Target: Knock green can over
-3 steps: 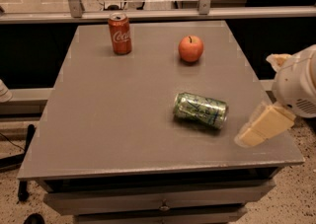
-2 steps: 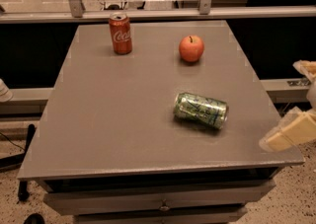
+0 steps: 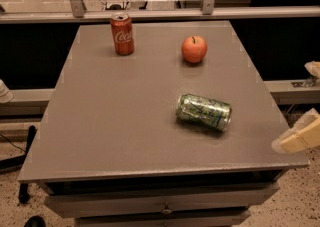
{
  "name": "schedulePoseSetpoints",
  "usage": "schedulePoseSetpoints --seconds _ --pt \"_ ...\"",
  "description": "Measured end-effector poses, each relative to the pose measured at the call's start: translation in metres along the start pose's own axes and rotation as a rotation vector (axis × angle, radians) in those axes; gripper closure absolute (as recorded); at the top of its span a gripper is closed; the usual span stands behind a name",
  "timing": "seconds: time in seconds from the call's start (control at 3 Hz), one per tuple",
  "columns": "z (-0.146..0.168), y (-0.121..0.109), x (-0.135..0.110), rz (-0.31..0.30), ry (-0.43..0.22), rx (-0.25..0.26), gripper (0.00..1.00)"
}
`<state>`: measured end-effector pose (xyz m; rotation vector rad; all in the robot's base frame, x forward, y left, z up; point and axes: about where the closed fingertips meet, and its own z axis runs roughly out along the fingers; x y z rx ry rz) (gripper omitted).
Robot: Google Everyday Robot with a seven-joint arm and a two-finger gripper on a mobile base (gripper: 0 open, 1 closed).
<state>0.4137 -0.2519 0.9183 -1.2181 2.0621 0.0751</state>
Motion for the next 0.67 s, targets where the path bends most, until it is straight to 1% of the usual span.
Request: schedulePoseSetpoints --seconds 0.33,0.67 --pt "0.005 -0.018 -0.009 -0.021 -0.094 -0.040 0.00" --pt "0.007 -0.044 -0.019 -0.054 -0.210 -0.085 0.00"
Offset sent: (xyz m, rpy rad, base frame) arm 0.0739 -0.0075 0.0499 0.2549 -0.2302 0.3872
